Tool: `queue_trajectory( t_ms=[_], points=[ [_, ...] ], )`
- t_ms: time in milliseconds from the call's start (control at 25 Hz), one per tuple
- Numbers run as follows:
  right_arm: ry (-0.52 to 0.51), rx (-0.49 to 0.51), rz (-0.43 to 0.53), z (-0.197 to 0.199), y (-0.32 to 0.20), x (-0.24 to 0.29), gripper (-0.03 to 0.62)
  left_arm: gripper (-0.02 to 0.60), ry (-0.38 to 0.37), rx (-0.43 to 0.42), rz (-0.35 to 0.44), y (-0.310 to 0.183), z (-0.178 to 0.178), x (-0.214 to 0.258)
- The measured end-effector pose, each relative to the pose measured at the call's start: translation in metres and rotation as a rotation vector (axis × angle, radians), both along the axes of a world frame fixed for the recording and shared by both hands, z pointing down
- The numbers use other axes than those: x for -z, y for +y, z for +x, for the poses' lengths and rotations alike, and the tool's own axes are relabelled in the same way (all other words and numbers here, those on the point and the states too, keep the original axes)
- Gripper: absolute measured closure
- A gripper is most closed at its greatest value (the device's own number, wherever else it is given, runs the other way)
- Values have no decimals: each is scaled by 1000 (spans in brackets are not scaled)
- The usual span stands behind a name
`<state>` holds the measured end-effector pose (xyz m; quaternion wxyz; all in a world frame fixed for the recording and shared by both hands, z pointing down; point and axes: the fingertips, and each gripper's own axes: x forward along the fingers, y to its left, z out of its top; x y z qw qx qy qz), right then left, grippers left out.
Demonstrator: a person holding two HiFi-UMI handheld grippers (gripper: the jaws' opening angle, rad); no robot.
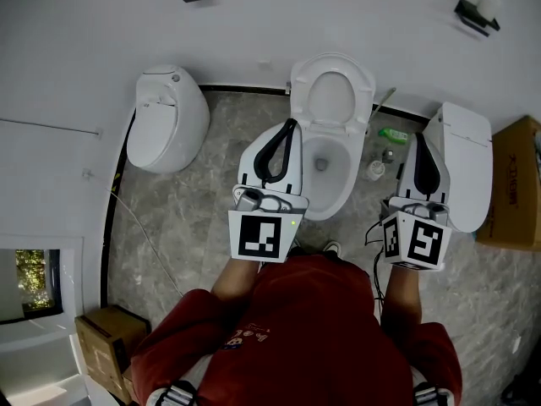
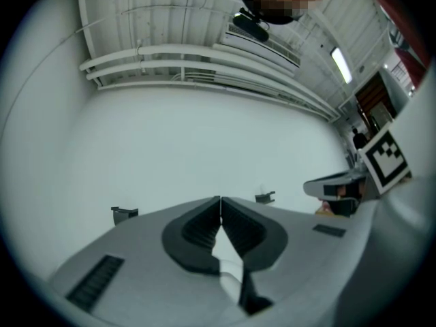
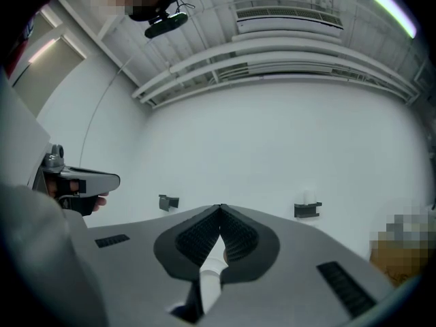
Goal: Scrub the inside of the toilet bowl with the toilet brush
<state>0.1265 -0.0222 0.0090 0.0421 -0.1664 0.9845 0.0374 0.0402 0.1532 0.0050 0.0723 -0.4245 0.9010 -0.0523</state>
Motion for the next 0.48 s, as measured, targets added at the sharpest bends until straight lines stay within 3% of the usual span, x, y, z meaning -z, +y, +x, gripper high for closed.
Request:
queue_trajectory(
  t_ms=[480],
  points=[
    [-15,-16,-3,5,-3,3,595,583,9,8,13,1,1,0]
  ],
)
